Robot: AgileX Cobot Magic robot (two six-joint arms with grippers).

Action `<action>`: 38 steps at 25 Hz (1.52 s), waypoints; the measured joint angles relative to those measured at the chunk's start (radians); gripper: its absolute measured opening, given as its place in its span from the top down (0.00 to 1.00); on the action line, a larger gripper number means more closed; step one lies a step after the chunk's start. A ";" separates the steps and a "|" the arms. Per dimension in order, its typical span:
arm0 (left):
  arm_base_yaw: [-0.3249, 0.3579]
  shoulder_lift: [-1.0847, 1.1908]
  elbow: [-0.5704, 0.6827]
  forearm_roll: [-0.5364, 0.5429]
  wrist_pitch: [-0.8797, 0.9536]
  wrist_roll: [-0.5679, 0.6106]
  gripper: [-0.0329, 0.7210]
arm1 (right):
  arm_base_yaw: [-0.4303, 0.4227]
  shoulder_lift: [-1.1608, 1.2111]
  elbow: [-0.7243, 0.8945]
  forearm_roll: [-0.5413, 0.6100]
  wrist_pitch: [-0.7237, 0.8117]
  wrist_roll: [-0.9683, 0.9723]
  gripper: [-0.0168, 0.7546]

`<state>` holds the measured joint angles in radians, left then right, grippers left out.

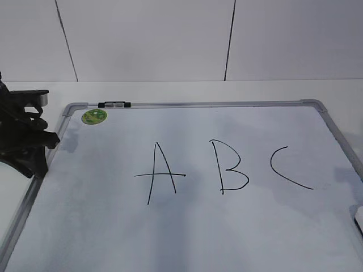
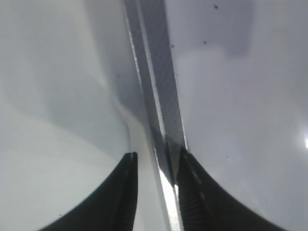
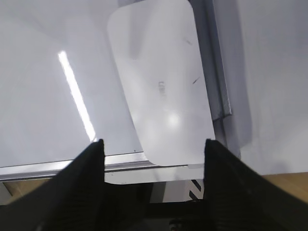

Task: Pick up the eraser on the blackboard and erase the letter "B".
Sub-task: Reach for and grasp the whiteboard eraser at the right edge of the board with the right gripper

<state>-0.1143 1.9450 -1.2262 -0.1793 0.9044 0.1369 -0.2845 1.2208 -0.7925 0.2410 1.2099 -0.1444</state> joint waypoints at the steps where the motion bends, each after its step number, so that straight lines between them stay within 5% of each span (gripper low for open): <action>1: 0.000 0.000 0.000 -0.002 0.000 0.000 0.72 | 0.000 -0.007 0.000 0.000 0.000 0.000 0.31; 7: 0.000 0.000 0.000 -0.013 0.002 -0.012 0.89 | 0.000 -0.058 0.000 0.000 0.002 0.000 0.31; 16: 0.000 0.000 0.000 -0.015 0.004 -0.020 0.89 | 0.004 -0.141 0.000 0.000 0.007 0.009 0.29; 22: 0.000 0.000 0.000 -0.015 0.004 -0.022 0.89 | 0.004 -0.142 0.069 -0.008 0.007 0.018 0.12; 38: 0.000 0.000 0.000 -0.017 0.004 -0.022 0.89 | 0.004 -0.105 0.095 -0.029 -0.177 -0.128 0.11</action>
<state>-0.1143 1.9450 -1.2262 -0.1966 0.9080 0.1151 -0.2809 1.1157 -0.6973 0.2124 1.0327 -0.2720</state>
